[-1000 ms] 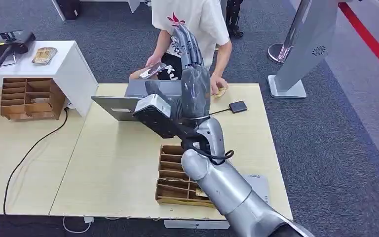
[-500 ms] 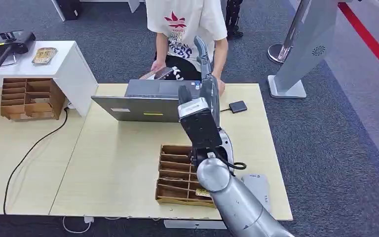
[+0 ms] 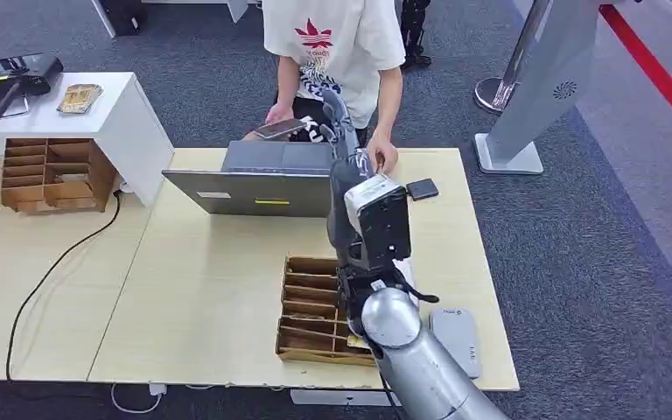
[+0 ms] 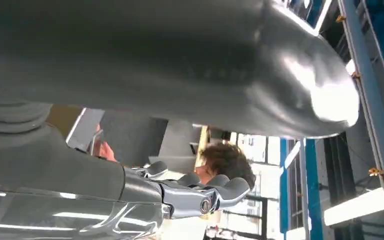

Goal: Pass the card to the sensor for recognition and then transmit it.

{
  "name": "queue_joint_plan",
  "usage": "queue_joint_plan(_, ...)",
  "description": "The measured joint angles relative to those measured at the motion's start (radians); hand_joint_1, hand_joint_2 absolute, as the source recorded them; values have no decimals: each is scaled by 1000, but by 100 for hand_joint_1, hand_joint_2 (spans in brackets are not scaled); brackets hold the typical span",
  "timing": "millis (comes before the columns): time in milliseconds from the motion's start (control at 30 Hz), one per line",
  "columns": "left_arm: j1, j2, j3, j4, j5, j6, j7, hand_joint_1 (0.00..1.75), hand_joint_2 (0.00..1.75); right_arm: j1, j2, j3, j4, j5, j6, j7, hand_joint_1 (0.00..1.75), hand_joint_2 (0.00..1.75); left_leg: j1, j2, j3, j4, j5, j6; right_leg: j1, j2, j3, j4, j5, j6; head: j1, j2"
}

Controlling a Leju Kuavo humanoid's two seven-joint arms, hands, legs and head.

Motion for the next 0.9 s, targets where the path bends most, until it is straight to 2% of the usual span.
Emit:
queue_joint_plan(300,0,-2,0,0,2,6,1,0,175,20,-22,4,-26,-50,20,-5,0,0,0,0,0,0,0,0,0,0,0,0,0,0,0,0)
queue_joint_plan(633,0,-2,0,0,-10,6,1,0,175,154,-130,-60,-146,-140,42,-41,0,0,0,0,0,0,0,0,0,0,0,-1,0,0,0,0)
queue_joint_plan(767,1,-1,0,0,-9,5,1,0,175,208,-178,-112,-187,-229,124,-50,0,0,0,-1,-1,0,0,0,0,-1,0,-1,0,0,0,0)
queue_joint_plan(900,0,2,0,0,-6,-1,1,0,175,249,-200,-160,-202,-268,199,-47,0,0,0,0,0,0,0,0,0,0,0,-1,0,0,0,0)
